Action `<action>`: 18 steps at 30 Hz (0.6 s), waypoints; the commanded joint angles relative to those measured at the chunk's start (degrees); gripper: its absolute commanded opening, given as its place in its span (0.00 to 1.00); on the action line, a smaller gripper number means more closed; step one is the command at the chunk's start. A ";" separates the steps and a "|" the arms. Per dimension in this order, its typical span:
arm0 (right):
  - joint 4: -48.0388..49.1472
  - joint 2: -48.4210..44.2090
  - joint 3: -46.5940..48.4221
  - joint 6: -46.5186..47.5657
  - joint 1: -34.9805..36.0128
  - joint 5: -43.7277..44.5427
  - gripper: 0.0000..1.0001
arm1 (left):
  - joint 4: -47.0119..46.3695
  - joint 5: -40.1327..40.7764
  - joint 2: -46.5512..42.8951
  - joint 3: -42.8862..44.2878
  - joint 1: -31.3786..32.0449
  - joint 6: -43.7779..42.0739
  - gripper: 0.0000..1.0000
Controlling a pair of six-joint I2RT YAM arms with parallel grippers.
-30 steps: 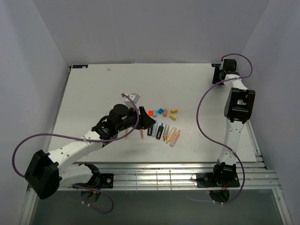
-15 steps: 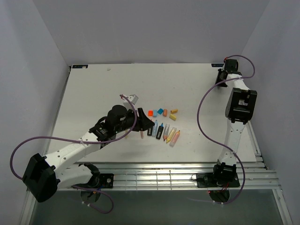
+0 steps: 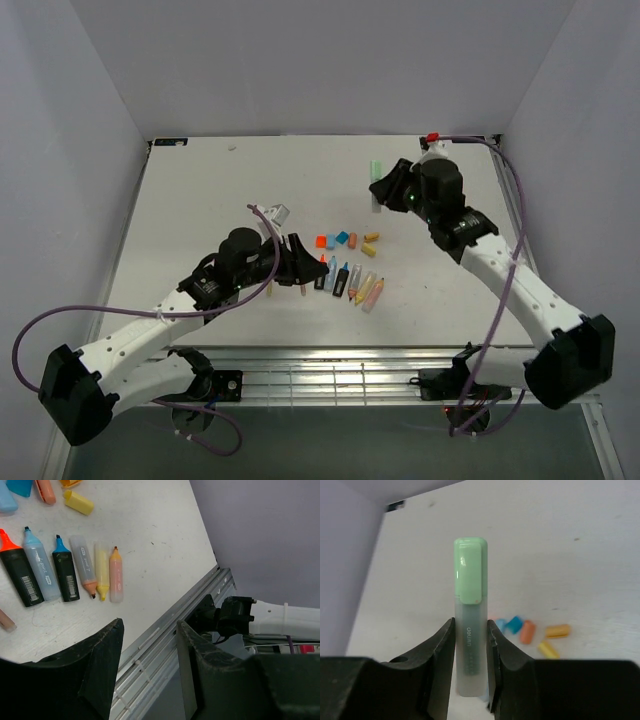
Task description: Open the pen caps
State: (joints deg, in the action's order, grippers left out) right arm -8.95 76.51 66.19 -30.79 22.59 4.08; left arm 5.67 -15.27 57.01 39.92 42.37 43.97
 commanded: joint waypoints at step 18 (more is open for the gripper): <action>3.23 -34.49 -31.73 -6.83 22.85 -8.38 0.08 | 1.97 3.58 -0.78 4.90 2.28 10.34 0.57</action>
State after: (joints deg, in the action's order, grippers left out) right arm -8.82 43.97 36.91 -38.17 44.86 -2.20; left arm 7.49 -11.60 53.21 43.55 44.49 50.76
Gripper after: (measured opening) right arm 0.323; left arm 0.569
